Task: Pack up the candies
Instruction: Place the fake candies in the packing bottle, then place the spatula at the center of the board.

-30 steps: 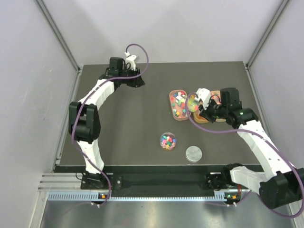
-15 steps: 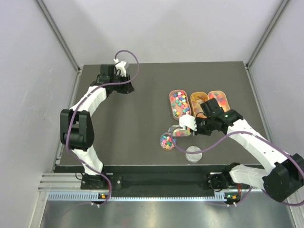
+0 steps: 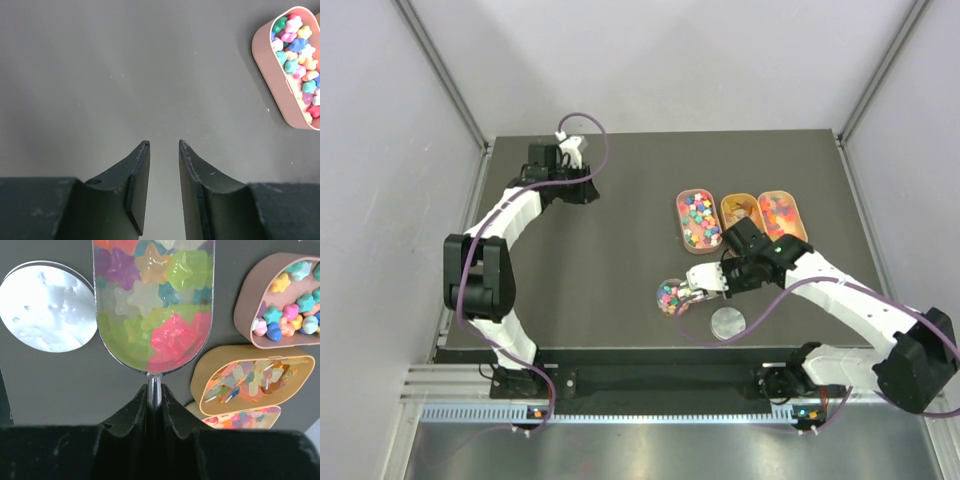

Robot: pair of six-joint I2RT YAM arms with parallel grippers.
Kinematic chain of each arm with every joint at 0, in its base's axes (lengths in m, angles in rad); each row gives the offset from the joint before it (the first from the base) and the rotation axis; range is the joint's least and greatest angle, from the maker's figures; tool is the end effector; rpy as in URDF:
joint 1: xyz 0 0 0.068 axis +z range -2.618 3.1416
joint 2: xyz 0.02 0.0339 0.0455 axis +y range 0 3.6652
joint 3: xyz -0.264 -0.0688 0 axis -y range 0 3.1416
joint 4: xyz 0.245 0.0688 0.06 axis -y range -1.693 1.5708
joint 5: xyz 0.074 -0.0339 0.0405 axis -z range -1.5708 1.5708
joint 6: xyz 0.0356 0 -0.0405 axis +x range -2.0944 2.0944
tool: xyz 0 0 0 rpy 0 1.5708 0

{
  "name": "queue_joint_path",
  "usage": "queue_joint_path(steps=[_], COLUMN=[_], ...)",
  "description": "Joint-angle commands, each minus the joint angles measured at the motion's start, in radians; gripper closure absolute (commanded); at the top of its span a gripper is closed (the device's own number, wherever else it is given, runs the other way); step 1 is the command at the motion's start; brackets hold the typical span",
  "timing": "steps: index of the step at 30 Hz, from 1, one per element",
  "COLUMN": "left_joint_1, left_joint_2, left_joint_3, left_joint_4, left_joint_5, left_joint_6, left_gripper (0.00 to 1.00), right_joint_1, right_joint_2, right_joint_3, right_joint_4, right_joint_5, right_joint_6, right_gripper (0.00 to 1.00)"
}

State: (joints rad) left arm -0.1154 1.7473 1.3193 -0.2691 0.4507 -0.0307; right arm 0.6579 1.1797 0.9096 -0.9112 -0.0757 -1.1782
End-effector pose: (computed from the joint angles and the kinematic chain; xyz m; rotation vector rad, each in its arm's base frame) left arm 0.3910 -0.0609 0.2582 0.3341 2.2257 -0.5879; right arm 0.1670 0.1324 0.2487 -2.1938 1.6514 -0.0388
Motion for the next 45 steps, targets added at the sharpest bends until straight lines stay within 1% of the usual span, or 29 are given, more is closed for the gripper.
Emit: queue_joint_path(steps=[1, 2, 8, 14, 24, 26, 28, 29, 30, 31, 32, 33, 34, 35, 37, 38, 40, 41, 43, 44, 45], left_joint_1=[0.011, 0.011, 0.013, 0.019, 0.039, 0.039, 0.039, 0.039, 0.039, 0.039, 0.039, 0.039, 0.039, 0.039, 0.039, 0.039, 0.039, 0.039, 0.039, 0.039, 0.039], left_joint_2=[-0.038, -0.035, -0.023, -0.026, -0.016, -0.014, -0.012, -0.014, -0.014, -0.015, -0.020, -0.019, -0.020, -0.020, -0.016, -0.011, -0.003, 0.004, 0.015, 0.029, 0.035], left_joint_3=[-0.006, -0.006, -0.019, -0.031, -0.035, -0.038, -0.037, -0.034, -0.031, -0.029, -0.029, -0.032, -0.032, -0.037, -0.040, -0.040, -0.040, -0.042, -0.035, -0.032, -0.025], left_joint_4=[0.068, 0.071, 0.099, 0.117, 0.139, 0.137, 0.124, 0.117, 0.108, 0.097, 0.081, 0.071, 0.062, 0.044, 0.030, 0.018, -0.005, -0.012, -0.042, -0.054, -0.076], left_joint_5=[0.011, 0.016, 0.029, 0.049, 0.069, 0.068, 0.066, 0.063, 0.062, 0.056, 0.054, 0.049, 0.045, 0.039, 0.028, 0.026, 0.014, 0.008, -0.001, 0.000, -0.001], left_joint_6=[-0.021, -0.028, -0.049, -0.075, -0.092, -0.090, -0.084, -0.080, -0.074, -0.060, -0.054, -0.046, -0.032, -0.029, -0.020, -0.015, -0.018, -0.020, -0.020, -0.020, -0.023], left_gripper=[0.65, 0.65, 0.66, 0.66, 0.65, 0.65, 0.65, 0.66, 0.65, 0.65, 0.65, 0.65, 0.66, 0.65, 0.64, 0.63, 0.58, 0.56, 0.55, 0.54, 0.54], right_joint_1=[0.065, 0.074, 0.131, 0.143, 0.154, 0.149, 0.138, 0.106, 0.080, 0.045, -0.045, -0.099, -0.157, -0.267, -0.367, -0.454, -0.530, -0.593, -0.650, -0.725, -0.756], right_joint_2=[0.031, 0.043, 0.106, 0.152, 0.164, 0.153, 0.137, 0.114, 0.100, 0.086, 0.052, 0.029, 0.006, -0.038, -0.089, -0.133, -0.170, -0.193, -0.207, -0.203, -0.193], right_joint_3=[0.069, 0.078, 0.175, 0.227, 0.262, 0.265, 0.265, 0.261, 0.255, 0.246, 0.229, 0.182, 0.154, 0.093, 0.029, -0.027, -0.076, -0.109, -0.132, -0.144, -0.146], right_joint_4=[-0.047, -0.057, -0.135, -0.190, -0.221, -0.216, -0.209, -0.197, -0.190, -0.183, -0.149, -0.129, -0.112, -0.065, -0.013, 0.012, 0.086, 0.104, 0.172, 0.193, 0.210], right_joint_5=[0.083, 0.121, 0.192, 0.249, 0.289, 0.290, 0.281, 0.248, 0.222, 0.196, 0.157, 0.139, 0.120, 0.100, 0.097, 0.090, 0.086, 0.079, 0.077, 0.079, 0.079], right_joint_6=[0.009, 0.012, 0.052, 0.057, 0.046, 0.058, 0.106, 0.135, 0.209, 0.250, 0.291, 0.361, 0.383, 0.400, 0.437, 0.445, 0.479, 0.491, 0.552, 0.602, 0.632], right_gripper=[1.00, 1.00, 1.00, 1.00, 1.00, 1.00, 1.00, 1.00, 1.00, 1.00, 1.00, 1.00, 1.00, 1.00, 1.00, 1.00, 1.00, 1.00, 1.00, 1.00, 1.00])
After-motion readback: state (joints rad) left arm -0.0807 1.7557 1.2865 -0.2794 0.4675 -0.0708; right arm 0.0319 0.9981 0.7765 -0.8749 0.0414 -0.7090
